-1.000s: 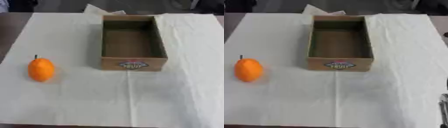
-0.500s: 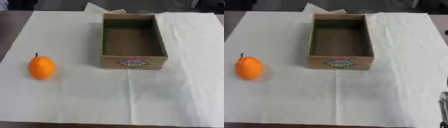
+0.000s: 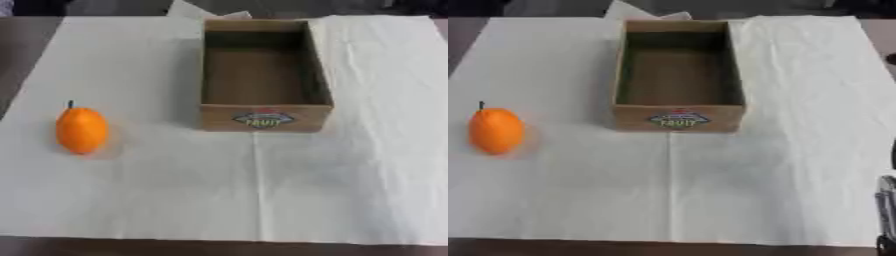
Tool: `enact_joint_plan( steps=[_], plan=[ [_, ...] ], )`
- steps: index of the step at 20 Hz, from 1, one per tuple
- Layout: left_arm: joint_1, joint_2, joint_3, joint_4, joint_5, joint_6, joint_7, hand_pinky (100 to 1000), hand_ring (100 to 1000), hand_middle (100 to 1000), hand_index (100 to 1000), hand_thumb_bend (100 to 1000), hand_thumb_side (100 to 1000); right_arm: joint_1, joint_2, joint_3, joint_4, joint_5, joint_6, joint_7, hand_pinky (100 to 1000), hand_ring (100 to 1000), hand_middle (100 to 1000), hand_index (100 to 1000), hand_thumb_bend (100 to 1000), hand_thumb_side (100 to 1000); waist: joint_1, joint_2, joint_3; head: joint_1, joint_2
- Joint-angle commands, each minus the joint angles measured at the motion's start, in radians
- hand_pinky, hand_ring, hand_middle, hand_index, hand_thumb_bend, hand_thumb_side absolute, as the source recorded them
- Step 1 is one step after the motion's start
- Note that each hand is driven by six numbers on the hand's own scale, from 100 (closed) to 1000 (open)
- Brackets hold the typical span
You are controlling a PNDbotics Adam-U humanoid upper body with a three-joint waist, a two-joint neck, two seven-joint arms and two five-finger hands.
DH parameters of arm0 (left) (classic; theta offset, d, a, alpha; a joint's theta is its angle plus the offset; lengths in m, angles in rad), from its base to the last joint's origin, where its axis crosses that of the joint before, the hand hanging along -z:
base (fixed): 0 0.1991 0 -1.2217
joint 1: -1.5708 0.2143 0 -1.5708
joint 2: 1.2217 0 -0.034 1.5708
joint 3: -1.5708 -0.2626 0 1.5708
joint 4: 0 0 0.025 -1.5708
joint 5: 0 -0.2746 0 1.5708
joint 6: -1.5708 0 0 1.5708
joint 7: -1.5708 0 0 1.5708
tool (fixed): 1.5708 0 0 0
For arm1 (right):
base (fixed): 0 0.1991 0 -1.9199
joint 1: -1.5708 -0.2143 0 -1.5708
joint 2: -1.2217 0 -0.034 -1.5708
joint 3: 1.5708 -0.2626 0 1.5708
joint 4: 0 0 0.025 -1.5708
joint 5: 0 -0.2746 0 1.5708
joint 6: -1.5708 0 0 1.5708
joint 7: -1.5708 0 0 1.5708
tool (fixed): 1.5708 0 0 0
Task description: Pick up objects on the table and place them in the box.
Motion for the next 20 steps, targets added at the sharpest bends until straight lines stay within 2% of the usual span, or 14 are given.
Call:
enact_joint_plan(
  steps=[1, 5, 11, 20],
  plan=[
    [-0.031, 0.079, -0.044, 0.092, -0.095, -0.041, -0.063, 665, 794, 734, 1000, 1000, 1000, -0.006, -0.018, 0.002, -0.02, 0.004, 0.003, 0.005, 860, 895, 547, 786, 100, 935, 0.005, -0.015, -0.004, 0.004, -0.015],
    [-0.075, 0.097, -0.101, 0.173, -0.124, -0.078, -0.103, 626, 815, 707, 1000, 1000, 1000, -0.005, -0.015, 0.006, -0.02, 0.005, 0.005, 0.011, 861, 897, 546, 786, 100, 936, 0.008, -0.013, -0.013, 0.01, -0.028],
    [-0.134, 0.089, -0.169, 0.23, -0.131, -0.126, -0.155, 610, 807, 727, 1000, 1000, 999, -0.005, -0.012, 0.013, -0.02, 0.007, 0.005, 0.02, 862, 899, 544, 786, 100, 937, 0.009, -0.01, -0.02, 0.023, -0.034],
    [-0.223, 0.049, -0.204, 0.228, -0.067, -0.177, -0.249, 605, 802, 732, 1000, 975, 985, -0.005, -0.011, 0.022, -0.02, 0.006, 0.006, 0.03, 862, 900, 543, 785, 100, 938, 0.009, -0.011, -0.021, 0.033, -0.033]
  ],
)
